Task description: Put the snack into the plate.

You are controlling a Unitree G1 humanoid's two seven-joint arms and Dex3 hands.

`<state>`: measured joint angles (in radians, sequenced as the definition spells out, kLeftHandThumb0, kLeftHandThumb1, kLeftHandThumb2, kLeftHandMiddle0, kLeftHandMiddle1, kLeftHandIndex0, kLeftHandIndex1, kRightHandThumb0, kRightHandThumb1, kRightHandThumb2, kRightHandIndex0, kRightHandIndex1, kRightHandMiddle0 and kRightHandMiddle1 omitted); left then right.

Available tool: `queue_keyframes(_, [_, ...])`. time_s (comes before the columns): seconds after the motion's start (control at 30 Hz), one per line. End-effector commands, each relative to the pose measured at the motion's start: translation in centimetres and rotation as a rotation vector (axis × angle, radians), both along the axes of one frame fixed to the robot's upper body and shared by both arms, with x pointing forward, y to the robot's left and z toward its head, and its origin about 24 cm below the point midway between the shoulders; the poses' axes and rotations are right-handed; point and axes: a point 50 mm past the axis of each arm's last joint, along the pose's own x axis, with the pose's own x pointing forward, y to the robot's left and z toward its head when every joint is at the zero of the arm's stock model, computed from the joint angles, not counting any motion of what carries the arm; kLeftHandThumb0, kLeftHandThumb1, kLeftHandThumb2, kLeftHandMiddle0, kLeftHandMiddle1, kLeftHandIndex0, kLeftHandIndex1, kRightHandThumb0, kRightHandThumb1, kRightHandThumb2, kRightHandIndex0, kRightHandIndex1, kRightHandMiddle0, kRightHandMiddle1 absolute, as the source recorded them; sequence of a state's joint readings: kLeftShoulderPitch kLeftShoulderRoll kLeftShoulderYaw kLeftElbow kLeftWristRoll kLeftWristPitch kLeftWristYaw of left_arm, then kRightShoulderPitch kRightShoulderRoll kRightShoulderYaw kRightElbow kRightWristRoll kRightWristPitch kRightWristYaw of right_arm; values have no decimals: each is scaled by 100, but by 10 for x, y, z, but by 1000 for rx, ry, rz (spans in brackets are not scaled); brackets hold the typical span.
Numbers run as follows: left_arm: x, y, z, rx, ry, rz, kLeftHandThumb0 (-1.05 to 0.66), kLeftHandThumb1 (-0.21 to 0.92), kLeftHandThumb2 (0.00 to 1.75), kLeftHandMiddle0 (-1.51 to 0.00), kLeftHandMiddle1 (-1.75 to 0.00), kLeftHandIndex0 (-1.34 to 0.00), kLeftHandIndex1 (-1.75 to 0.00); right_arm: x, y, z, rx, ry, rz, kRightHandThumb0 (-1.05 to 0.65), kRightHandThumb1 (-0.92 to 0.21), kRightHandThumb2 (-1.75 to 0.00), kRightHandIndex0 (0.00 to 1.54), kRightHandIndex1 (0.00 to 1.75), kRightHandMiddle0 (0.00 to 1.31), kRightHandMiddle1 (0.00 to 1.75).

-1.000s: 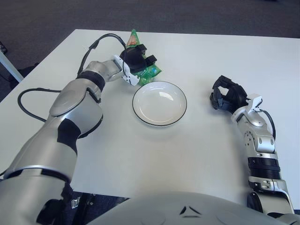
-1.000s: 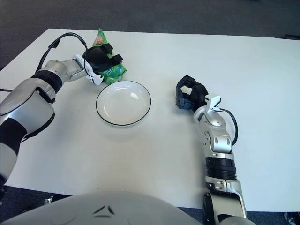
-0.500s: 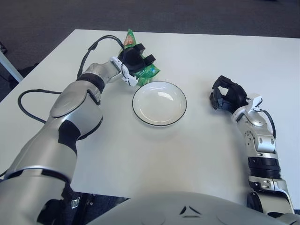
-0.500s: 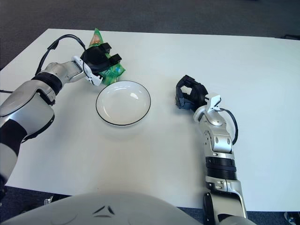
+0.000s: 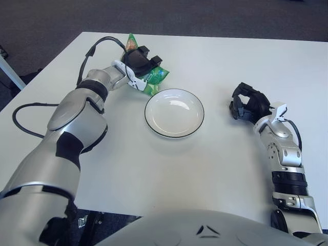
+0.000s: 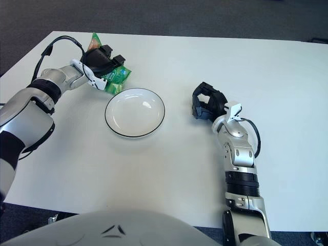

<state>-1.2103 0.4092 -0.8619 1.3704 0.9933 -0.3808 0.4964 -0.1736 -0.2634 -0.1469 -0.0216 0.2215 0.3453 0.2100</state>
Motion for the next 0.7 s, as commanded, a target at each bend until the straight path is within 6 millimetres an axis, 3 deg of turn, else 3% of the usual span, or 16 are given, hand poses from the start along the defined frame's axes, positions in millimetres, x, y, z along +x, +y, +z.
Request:
queue_keyframes(0.0, [0, 12, 1, -22, 23, 37, 0, 17, 148, -74, -170, -48, -175, -12, -3, -31, -10, 170, -2, -45, -41, -120, 122, 175, 54, 175])
queue_keyframes(0.33, [3, 14, 44, -79, -134, -49, 0, 16, 150, -74, -171, -49, -175, -10, -4, -32, -17, 176, 2, -45, -41, -120, 120, 175, 54, 175])
queue_keyframes(0.67, [2, 2, 69, -187, -207, -122, 0, 13, 149, -81, -160, -53, -175, -8, -6, -34, -47, 189, 7, -45, -41, -120, 121, 175, 54, 175])
